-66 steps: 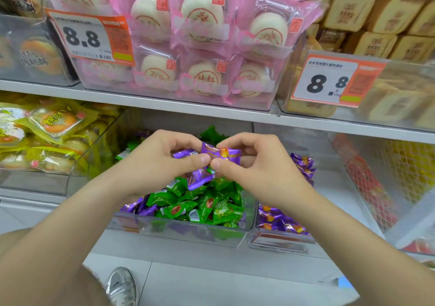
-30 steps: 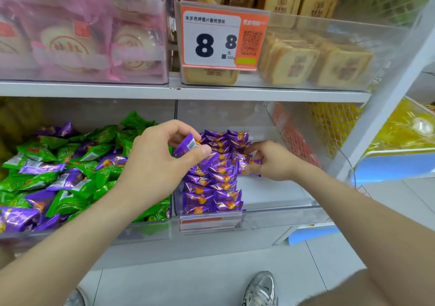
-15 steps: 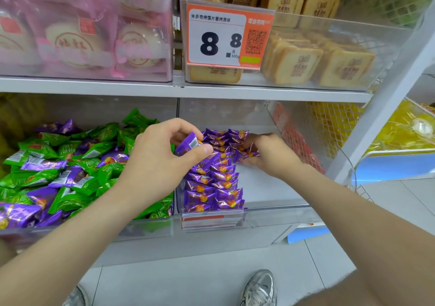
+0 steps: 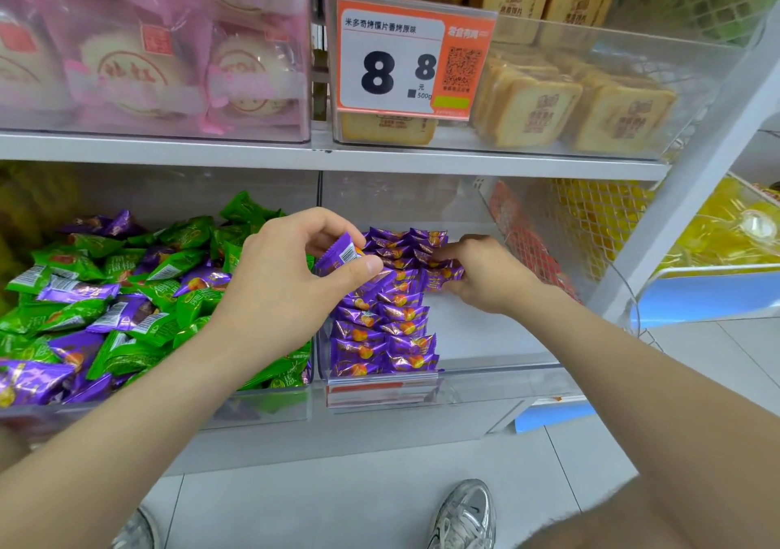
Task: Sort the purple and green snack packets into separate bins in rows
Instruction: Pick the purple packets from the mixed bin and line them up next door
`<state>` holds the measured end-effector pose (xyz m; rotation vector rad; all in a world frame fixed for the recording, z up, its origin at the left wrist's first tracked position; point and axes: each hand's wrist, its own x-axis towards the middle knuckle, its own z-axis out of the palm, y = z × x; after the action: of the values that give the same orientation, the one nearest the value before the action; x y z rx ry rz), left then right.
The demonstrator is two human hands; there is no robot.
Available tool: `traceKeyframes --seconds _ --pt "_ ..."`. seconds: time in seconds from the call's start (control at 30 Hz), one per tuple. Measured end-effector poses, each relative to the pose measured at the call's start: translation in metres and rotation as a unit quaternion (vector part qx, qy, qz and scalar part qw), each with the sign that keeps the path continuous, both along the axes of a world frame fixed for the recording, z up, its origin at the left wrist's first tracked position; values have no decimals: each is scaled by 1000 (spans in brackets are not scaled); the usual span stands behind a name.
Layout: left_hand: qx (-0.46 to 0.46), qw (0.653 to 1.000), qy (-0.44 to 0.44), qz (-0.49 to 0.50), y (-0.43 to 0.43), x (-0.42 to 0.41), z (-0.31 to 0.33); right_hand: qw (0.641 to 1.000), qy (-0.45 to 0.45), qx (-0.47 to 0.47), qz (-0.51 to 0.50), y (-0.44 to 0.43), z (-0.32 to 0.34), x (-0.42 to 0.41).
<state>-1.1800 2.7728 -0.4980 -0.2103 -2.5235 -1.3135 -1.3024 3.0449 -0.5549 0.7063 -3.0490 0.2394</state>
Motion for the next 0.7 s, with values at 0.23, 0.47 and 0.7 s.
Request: traceKeyframes --seconds 0.23,0.47,0.7 --pt "1 1000 3 -1 1 0 0 999 -23 -17 -32 12 10 1" --pt "-6 1000 7 2 3 2 2 995 -67 -47 -53 7 2 -1" --pt "-9 1000 9 1 3 0 2 998 -36 -43 -41 2 1 1"
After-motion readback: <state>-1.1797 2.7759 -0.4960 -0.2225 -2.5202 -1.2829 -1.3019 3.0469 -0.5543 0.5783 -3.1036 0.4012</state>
